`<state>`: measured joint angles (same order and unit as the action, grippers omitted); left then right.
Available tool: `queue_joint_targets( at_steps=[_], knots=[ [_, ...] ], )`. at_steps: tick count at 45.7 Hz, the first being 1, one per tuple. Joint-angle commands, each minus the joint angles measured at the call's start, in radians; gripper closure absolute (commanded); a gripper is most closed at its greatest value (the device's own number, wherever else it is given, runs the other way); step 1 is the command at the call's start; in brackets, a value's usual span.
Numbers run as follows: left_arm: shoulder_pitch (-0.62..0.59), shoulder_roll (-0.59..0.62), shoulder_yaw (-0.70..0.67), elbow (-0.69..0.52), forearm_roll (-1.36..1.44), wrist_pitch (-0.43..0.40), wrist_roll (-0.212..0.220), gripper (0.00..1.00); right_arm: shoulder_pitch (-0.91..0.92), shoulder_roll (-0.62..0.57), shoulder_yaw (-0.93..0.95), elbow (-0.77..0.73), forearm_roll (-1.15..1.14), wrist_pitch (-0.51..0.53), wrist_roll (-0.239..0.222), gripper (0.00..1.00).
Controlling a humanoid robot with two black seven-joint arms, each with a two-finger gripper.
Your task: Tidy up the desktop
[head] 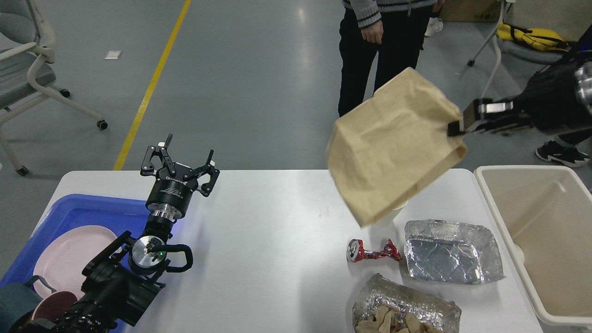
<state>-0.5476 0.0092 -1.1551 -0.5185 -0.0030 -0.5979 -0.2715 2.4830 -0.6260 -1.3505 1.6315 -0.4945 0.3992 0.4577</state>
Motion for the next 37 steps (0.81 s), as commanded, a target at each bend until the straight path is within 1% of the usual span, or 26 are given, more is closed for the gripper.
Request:
queue_joint_targets(
  at_steps=[1,3,4,8,11,14,17,21,25,26,29,30,32,34,37],
  knots=[
    [0.000,0.000,0.000,0.000,0.000,0.001,0.000,0.03,0.045,0.005,0.010,0.087,-0.029,0.017,-0.011,1.00],
    [0.000,0.000,0.000,0.000,0.000,0.000,0.000,0.03,0.018,0.003,0.005,0.071,-0.030,0.015,-0.013,1.00],
    [0.000,0.000,0.000,0.000,0.000,0.000,0.000,0.03,-0.033,-0.006,-0.001,0.042,-0.033,0.010,-0.014,1.00],
    [0.000,0.000,0.000,0.000,0.000,0.000,0.000,0.03,-0.127,-0.044,-0.030,-0.050,-0.041,-0.017,-0.016,1.00],
    [0.000,0.000,0.000,0.000,0.000,0.000,0.000,0.03,-0.231,-0.078,-0.051,-0.151,-0.042,-0.039,-0.014,1.00],
    [0.000,0.000,0.000,0.000,0.000,0.000,0.000,0.03,-0.361,-0.101,-0.055,-0.290,-0.042,-0.071,-0.014,1.00],
    [0.000,0.000,0.000,0.000,0.000,0.000,0.000,0.03,-0.514,-0.123,-0.047,-0.477,-0.041,-0.120,-0.014,1.00],
    [0.000,0.000,0.000,0.000,0.000,0.000,0.000,0.03,-0.769,-0.133,-0.027,-0.776,-0.024,-0.215,-0.008,1.00],
    [0.000,0.000,0.000,0.000,0.000,0.000,0.000,0.03,-1.105,-0.121,0.049,-1.086,0.030,-0.348,-0.011,1.00],
    [0.000,0.000,0.000,0.000,0.000,0.000,0.000,0.03,-1.309,-0.103,0.117,-1.249,0.107,-0.411,-0.016,1.00],
    [0.000,0.000,0.000,0.000,0.000,0.000,0.000,0.03,-1.525,-0.051,0.189,-1.404,0.229,-0.448,-0.020,1.00],
    [0.000,0.000,0.000,0.000,0.000,0.000,0.000,0.03,-1.638,-0.006,0.217,-1.470,0.305,-0.465,-0.028,1.00],
    [0.000,0.000,0.000,0.000,0.000,0.000,0.000,0.03,-1.720,0.032,0.231,-1.521,0.364,-0.477,-0.046,1.00],
    [0.000,0.000,0.000,0.000,0.000,0.000,0.000,0.03,-1.768,0.057,0.229,-1.539,0.396,-0.514,-0.074,1.00],
    [0.000,0.000,0.000,0.000,0.000,0.000,0.000,0.03,-1.802,0.077,0.238,-1.535,0.407,-0.594,-0.129,1.00]
  ],
)
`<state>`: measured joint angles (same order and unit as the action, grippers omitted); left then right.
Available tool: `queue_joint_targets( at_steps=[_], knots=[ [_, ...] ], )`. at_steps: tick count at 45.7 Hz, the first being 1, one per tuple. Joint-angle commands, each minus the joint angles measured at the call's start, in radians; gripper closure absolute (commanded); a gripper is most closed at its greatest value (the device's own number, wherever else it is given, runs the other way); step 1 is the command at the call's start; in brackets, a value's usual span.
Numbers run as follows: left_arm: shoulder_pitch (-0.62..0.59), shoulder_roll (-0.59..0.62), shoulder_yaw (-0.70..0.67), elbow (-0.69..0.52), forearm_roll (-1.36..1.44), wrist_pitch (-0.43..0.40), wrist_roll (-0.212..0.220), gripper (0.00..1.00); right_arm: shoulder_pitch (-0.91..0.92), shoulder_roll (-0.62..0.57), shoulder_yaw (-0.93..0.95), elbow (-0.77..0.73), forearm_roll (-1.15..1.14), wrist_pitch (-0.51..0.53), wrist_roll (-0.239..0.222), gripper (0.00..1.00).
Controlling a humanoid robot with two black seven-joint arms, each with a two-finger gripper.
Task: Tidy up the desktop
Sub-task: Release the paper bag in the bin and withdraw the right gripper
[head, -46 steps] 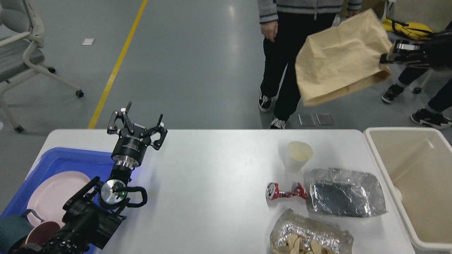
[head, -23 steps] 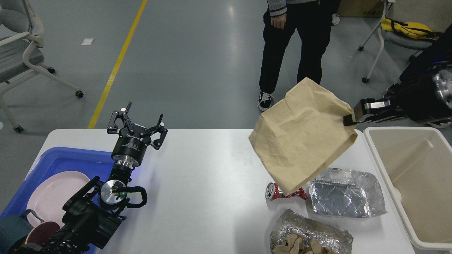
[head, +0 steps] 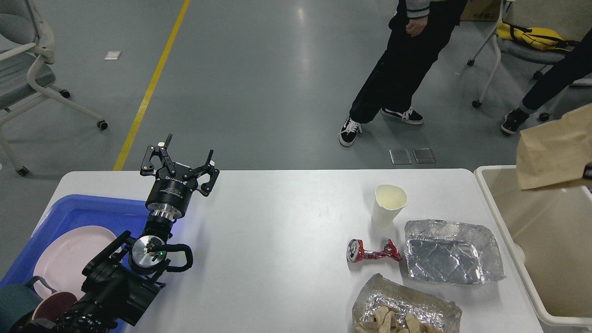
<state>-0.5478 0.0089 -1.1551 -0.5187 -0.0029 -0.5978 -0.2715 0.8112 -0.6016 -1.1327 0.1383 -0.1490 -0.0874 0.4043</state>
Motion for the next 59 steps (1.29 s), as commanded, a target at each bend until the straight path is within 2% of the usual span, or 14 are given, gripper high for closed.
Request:
queue_joint_targets(
  at_steps=[1,8,15,16,17,18,19,20,21,29,33,40,47,59],
  knots=[
    [0.000,0.000,0.000,0.000,0.000,0.000,0.000,0.03,-0.138,0.060,0.022,-0.039,0.062,-0.130,-0.093,1.00],
    [0.000,0.000,0.000,0.000,0.000,0.001,0.000,0.03,-0.170,0.098,0.016,-0.039,0.059,-0.184,-0.150,1.00],
    [0.000,0.000,0.000,0.000,0.000,0.001,0.000,0.03,-0.171,0.102,0.022,-0.036,0.054,-0.186,-0.159,1.00],
    [0.000,0.000,0.000,0.000,0.000,0.001,0.000,0.03,-0.171,0.102,0.022,-0.034,0.054,-0.186,-0.157,0.97],
    [0.000,0.000,0.000,0.000,0.000,0.001,0.000,0.03,-0.171,0.102,0.024,-0.032,0.055,-0.178,-0.156,0.66],
    [0.000,0.000,0.000,0.000,0.000,0.001,0.000,0.03,-0.173,0.098,0.024,-0.028,0.055,-0.176,-0.154,0.09],
    [0.000,0.000,0.000,0.000,0.000,0.000,0.000,0.03,-0.175,0.097,0.024,-0.020,0.054,-0.175,-0.153,0.00],
    [0.000,0.000,0.000,0.000,0.000,0.000,0.000,0.03,-0.175,0.094,0.024,-0.013,0.054,-0.175,-0.150,0.04],
    [0.000,0.000,0.000,0.000,0.000,0.000,0.000,0.03,-0.175,0.092,0.024,-0.005,0.054,-0.176,-0.150,0.00],
    [0.000,0.000,0.000,0.000,0.000,0.000,0.000,0.03,-0.109,0.076,0.027,0.064,0.060,-0.176,-0.147,0.00],
    [0.000,0.000,0.000,0.000,0.000,0.000,0.000,0.03,0.064,0.026,0.030,0.245,0.060,-0.172,-0.144,0.00],
    [0.000,0.000,0.000,0.000,0.000,0.000,0.000,0.03,0.416,-0.105,0.014,0.696,0.052,-0.150,-0.145,0.00],
    [0.000,0.000,0.000,0.000,0.000,0.000,0.000,0.03,0.702,-0.127,-0.054,0.955,0.040,-0.111,-0.145,0.00],
    [0.000,0.000,0.000,0.000,0.000,0.000,0.000,0.03,1.163,-0.119,-0.131,1.363,-0.060,0.165,-0.144,0.00]
  ],
)
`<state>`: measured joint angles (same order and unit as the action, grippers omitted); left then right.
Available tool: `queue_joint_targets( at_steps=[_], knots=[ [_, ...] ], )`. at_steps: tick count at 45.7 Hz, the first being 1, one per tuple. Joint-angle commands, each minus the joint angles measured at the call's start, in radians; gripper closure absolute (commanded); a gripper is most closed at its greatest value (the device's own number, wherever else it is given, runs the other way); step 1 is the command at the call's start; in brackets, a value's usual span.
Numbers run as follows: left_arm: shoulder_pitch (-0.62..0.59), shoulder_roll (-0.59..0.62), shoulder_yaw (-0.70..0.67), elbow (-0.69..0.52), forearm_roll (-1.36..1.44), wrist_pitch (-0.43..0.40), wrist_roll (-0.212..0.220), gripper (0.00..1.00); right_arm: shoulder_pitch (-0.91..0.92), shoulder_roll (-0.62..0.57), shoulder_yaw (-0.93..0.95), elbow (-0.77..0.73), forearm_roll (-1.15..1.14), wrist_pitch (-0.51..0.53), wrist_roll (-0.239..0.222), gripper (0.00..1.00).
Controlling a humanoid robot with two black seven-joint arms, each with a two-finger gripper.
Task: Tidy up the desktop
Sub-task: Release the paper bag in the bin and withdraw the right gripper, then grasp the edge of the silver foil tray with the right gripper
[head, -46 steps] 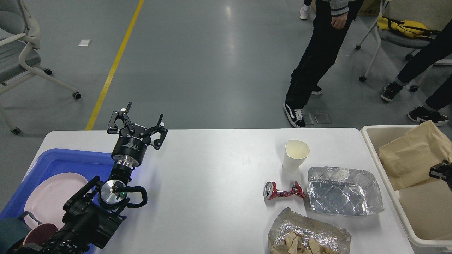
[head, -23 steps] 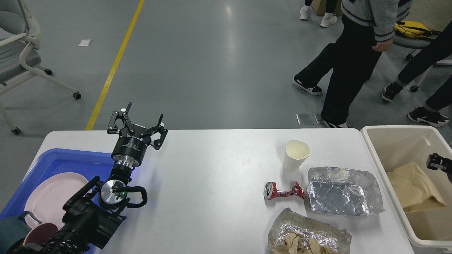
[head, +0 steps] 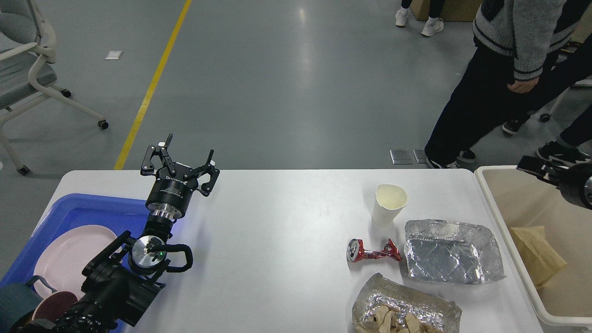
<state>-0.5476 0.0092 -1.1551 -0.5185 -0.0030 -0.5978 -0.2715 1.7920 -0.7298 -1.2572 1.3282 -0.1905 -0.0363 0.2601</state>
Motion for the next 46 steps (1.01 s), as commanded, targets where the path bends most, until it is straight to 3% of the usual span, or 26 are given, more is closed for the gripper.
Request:
queue_joint_targets(
  at_steps=[1,8,15,32,46],
  knots=[
    [0.000,0.000,0.000,0.000,0.000,0.000,0.000,0.03,0.213,0.013,-0.007,0.204,-0.018,0.131,0.001,0.00],
    [0.000,0.000,0.000,0.000,0.000,0.000,0.000,0.03,0.342,0.113,-0.008,0.396,-0.018,0.162,0.001,0.00],
    [0.000,0.000,0.000,0.000,0.000,0.000,0.000,0.03,0.322,0.167,-0.011,0.410,-0.018,0.167,-0.001,0.00],
    [0.000,0.000,0.000,0.000,0.000,0.000,0.000,0.03,-0.210,0.064,0.015,0.218,0.008,0.067,-0.015,0.00],
    [0.000,0.000,0.000,0.000,0.000,0.000,0.000,0.03,-0.420,0.021,0.131,0.187,0.173,-0.013,-0.015,0.00]
  ],
)
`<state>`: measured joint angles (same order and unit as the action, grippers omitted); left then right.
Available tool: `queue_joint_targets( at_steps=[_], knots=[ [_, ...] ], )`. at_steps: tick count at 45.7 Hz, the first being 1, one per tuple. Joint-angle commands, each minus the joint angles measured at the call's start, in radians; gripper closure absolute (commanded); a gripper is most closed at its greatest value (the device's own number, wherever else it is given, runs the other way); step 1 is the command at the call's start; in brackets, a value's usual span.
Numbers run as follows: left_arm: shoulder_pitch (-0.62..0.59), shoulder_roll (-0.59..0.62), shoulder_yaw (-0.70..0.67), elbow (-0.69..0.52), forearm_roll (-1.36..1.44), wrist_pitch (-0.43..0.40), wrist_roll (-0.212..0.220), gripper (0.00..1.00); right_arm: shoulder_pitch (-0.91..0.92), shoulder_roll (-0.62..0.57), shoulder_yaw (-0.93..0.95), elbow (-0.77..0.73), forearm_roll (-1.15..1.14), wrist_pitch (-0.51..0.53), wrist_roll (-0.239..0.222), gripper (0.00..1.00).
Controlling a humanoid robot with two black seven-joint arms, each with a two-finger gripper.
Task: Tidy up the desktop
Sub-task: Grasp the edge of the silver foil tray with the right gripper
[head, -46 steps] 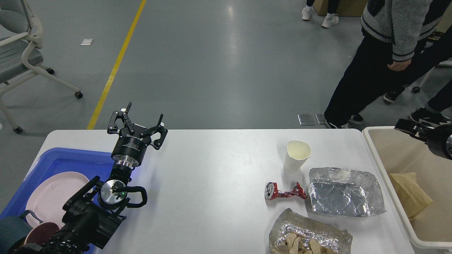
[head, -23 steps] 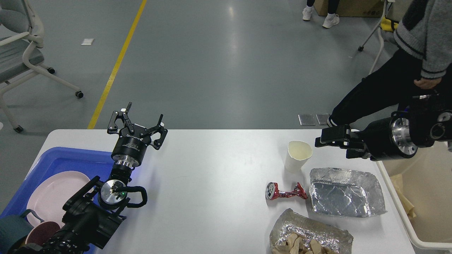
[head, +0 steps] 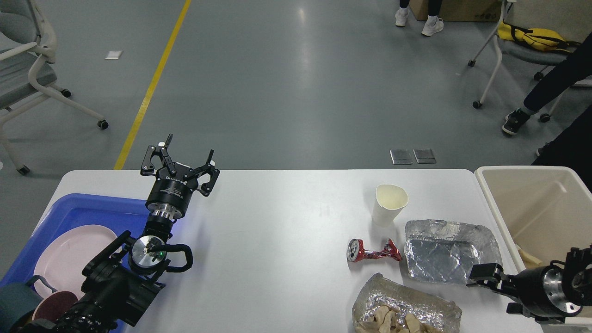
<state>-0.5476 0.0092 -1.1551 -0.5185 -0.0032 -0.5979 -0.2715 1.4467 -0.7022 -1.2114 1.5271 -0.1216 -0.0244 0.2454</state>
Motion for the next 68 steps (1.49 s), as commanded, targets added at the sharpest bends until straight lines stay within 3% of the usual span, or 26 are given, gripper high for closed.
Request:
queue_joint_targets(
  at_steps=[1,16,18,20,23,29,56,68],
  knots=[
    [0.000,0.000,0.000,0.000,0.000,0.000,0.000,0.03,-0.091,-0.005,0.108,-0.022,0.131,-0.031,0.000,0.00],
    [0.000,0.000,0.000,0.000,0.000,0.000,0.000,0.03,-0.308,0.006,0.263,-0.266,0.290,-0.046,0.000,0.00],
    [0.000,0.000,0.000,0.000,0.000,0.000,0.000,0.03,-0.331,0.007,0.268,-0.292,0.298,-0.055,0.002,0.05],
    [0.000,0.000,0.000,0.000,0.000,0.000,0.000,0.03,-0.353,0.009,0.279,-0.308,0.298,-0.063,0.008,0.16],
    [0.000,0.000,0.000,0.000,0.000,0.000,0.000,0.03,-0.374,0.009,0.302,-0.311,0.298,-0.071,0.008,0.49],
    [0.000,0.000,0.000,0.000,0.000,0.001,0.000,0.03,-0.397,0.007,0.331,-0.308,0.300,-0.104,0.009,1.00],
    [0.000,0.000,0.000,0.000,0.000,0.001,0.000,0.03,-0.401,0.004,0.383,-0.301,0.303,-0.143,0.009,1.00],
    [0.000,0.000,0.000,0.000,0.000,0.000,0.000,0.03,-0.323,-0.069,0.368,-0.323,0.264,-0.111,0.006,1.00]
  ],
)
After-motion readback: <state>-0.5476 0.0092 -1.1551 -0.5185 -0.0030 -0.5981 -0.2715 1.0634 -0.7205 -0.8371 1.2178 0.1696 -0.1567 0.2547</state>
